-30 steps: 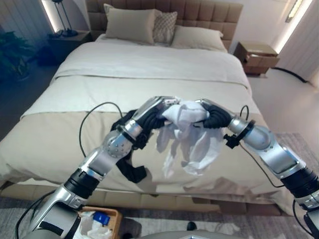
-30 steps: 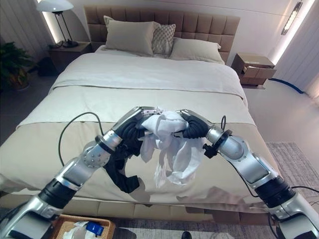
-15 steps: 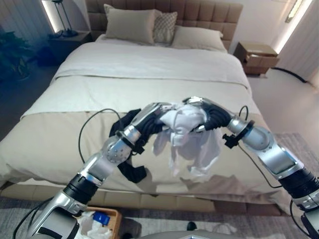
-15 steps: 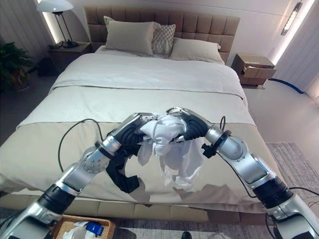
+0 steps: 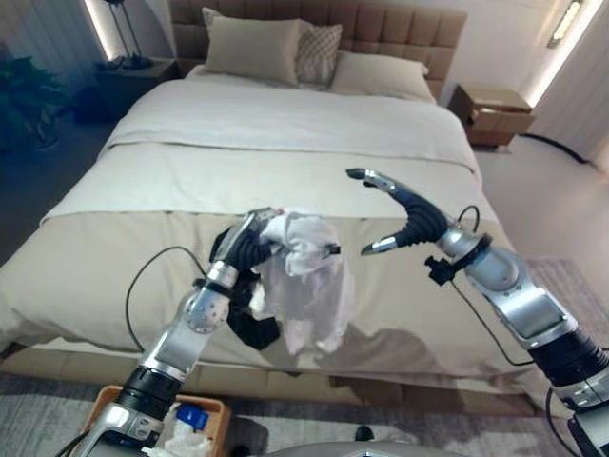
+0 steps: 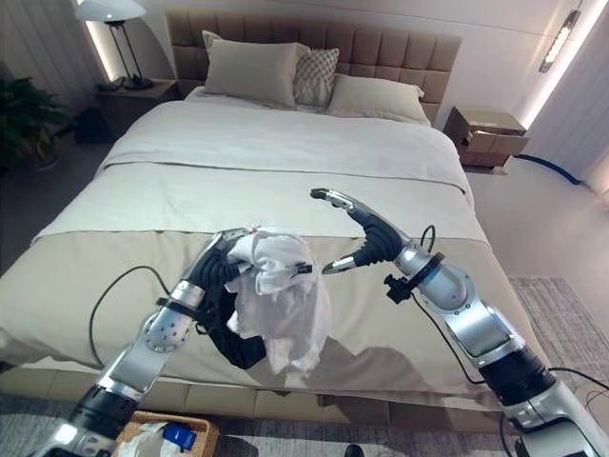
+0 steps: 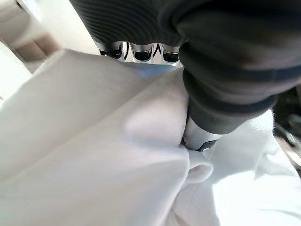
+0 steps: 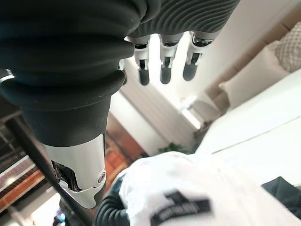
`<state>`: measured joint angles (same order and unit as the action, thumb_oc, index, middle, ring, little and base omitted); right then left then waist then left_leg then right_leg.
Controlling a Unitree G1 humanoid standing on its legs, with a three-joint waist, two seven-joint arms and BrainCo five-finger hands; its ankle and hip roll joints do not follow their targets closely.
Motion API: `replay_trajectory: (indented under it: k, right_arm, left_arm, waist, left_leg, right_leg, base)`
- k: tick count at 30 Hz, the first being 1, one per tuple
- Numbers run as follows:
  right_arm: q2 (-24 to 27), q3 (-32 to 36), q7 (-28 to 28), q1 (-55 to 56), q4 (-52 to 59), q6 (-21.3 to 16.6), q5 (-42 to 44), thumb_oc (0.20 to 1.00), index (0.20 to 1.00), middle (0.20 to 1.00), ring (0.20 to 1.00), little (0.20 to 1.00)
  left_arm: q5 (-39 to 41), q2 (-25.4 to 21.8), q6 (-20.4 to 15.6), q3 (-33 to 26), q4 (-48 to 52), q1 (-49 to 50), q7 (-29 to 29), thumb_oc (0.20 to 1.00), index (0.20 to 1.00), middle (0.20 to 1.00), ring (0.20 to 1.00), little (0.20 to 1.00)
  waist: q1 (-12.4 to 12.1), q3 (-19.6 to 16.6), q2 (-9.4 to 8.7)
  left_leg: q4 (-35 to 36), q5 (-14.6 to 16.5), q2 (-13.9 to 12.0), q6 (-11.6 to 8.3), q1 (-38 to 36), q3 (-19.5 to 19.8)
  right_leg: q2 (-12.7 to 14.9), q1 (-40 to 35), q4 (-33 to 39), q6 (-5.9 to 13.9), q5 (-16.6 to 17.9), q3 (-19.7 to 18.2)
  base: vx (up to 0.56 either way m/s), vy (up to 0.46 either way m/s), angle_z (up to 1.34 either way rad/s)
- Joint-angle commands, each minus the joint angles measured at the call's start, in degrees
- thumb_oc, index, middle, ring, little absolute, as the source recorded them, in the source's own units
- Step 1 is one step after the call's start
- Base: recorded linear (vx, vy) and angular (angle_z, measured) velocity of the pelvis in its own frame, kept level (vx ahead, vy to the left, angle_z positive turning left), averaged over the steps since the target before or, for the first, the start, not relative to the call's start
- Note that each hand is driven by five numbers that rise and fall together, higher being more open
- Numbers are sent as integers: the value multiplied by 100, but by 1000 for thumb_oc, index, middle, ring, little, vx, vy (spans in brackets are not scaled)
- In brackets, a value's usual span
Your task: Pick up clothes into the bucket
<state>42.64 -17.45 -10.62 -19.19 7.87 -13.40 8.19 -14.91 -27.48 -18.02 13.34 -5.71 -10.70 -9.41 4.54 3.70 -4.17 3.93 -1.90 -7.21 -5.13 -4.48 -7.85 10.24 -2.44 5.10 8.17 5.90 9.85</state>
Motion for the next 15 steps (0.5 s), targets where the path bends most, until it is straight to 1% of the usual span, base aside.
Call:
replay_trajectory:
  k: [1, 2, 3, 4, 5, 6, 7, 8, 10, 11, 12, 13, 14, 15]
  right_arm:
    - [-284, 566, 226, 262, 142, -357, 577, 1000, 1000, 1000, 1000, 1000]
    - [-286, 574, 221, 280, 149, -358, 580, 1000, 1000, 1000, 1000, 1000]
    - [-384, 764, 274, 514, 33, -375, 608, 1000, 1000, 1000, 1000, 1000]
    - [-387, 768, 273, 526, 38, -377, 607, 1000, 1000, 1000, 1000, 1000]
    - [-621, 1046, 416, 862, -194, -422, 614, 1000, 1000, 1000, 1000, 1000]
    - [-738, 1157, 504, 1016, -298, -451, 564, 1000, 1000, 1000, 1000, 1000]
    - [-740, 1157, 505, 1018, -297, -451, 564, 1000, 1000, 1000, 1000, 1000]
    - [-961, 1361, 650, 1294, -531, -486, 409, 1000, 1000, 1000, 1000, 1000]
    - [-1072, 1381, 708, 1375, -663, -503, 363, 1000, 1000, 1000, 1000, 1000]
    - [-1284, 1474, 858, 1566, -915, -495, 218, 1000, 1000, 1000, 1000, 1000]
    - [-1294, 1461, 866, 1569, -920, -501, 207, 1000, 1000, 1000, 1000, 1000]
    - [-1471, 1480, 928, 1707, -1148, -509, 147, 1000, 1000, 1000, 1000, 1000]
    - [-1476, 1472, 931, 1706, -1156, -517, 143, 1000, 1000, 1000, 1000, 1000]
    - [-1626, 1407, 1143, 1776, -1495, -512, -118, 1000, 1000, 1000, 1000, 1000]
  left_arm:
    - [253, -119, -305, -522, 195, -159, -541, 200, 200, 200, 200, 200]
    - [255, -123, -301, -520, 209, -143, -537, 200, 200, 200, 200, 200]
    - [315, -137, -344, -720, 274, 18, -576, 200, 200, 200, 200, 200]
    - [317, -141, -340, -721, 286, 33, -571, 200, 200, 200, 200, 200]
    - [434, -137, -402, -959, 393, 266, -628, 200, 200, 200, 200, 200]
    - [497, -147, -433, -1063, 454, 376, -642, 200, 200, 200, 200, 200]
    - [498, -149, -432, -1063, 457, 379, -641, 200, 200, 200, 200, 200]
    - [643, -148, -507, -1312, 604, 580, -662, 200, 200, 200, 200, 200]
    - [709, -155, -522, -1392, 683, 676, -666, 200, 200, 200, 200, 200]
    - [842, -116, -552, -1631, 801, 878, -698, 200, 200, 200, 200, 200]
    - [850, -122, -541, -1645, 829, 907, -686, 200, 200, 200, 200, 200]
    - [1033, -58, -587, -1828, 909, 1075, -734, 200, 200, 200, 200, 200]
    - [1042, -63, -582, -1836, 922, 1090, -726, 200, 200, 200, 200, 200]
    - [1146, -6, -604, -1919, 881, 1183, -795, 200, 200, 200, 200, 200]
  waist:
    - [-59, -150, -309]
    - [-61, -157, -313]
    - [-72, -148, -306]
    - [-72, -154, -309]
    - [-94, -139, -288]
    - [-104, -142, -290]
    - [-103, -144, -291]
    - [-143, -110, -276]
    - [-156, -103, -282]
    - [-230, -63, -272]
    - [-214, -69, -277]
    - [-302, -2, -278]
    - [-292, -5, -282]
    - [-408, 100, -277]
  left_leg:
    - [-563, 318, -16, 53, 257, 23]
    - [-563, 319, -16, 52, 256, 25]
    - [-571, 323, -13, 54, 265, 42]
    - [-572, 325, -14, 54, 265, 43]
    - [-587, 333, -12, 58, 274, 69]
    - [-605, 343, -16, 58, 279, 89]
    - [-606, 344, -16, 58, 280, 90]
    - [-642, 352, -31, 62, 298, 138]
    - [-666, 359, -33, 63, 312, 172]
    - [-710, 371, -37, 71, 342, 249]
    - [-723, 378, -38, 70, 348, 261]
    - [-770, 378, -43, 80, 393, 345]
    - [-777, 381, -43, 79, 396, 353]
    - [-831, 363, -66, 83, 456, 484]
  right_leg:
    - [564, 52, -444, 459, 28, 305]
    - [563, 49, -443, 459, 28, 308]
    - [566, 42, -451, 456, 20, 314]
    - [566, 41, -451, 456, 19, 315]
    - [568, 29, -472, 453, 1, 342]
    - [572, 15, -485, 448, -17, 356]
    - [572, 14, -485, 448, -17, 357]
    - [582, -12, -543, 435, -56, 390]
    - [582, -27, -570, 429, -78, 421]
    - [582, -46, -632, 425, -127, 472]
    - [582, -50, -640, 424, -135, 482]
    - [587, -54, -742, 408, -186, 538]
    - [588, -55, -752, 407, -193, 545]
    - [597, -36, -949, 379, -281, 634]
  base:
    - [0, 0, 0]
    - [0, 0, 0]
    - [0, 0, 0]
    - [0, 0, 0]
    - [0, 0, 0]
    - [0, 0, 0]
    - [0, 0, 0]
    - [0, 0, 0]
    - [13, -9, 6]
    - [6, -7, 11]
    - [1, -10, 15]
    - [-6, -5, 16]
    - [-25, -11, 24]
    - [-21, -11, 22]
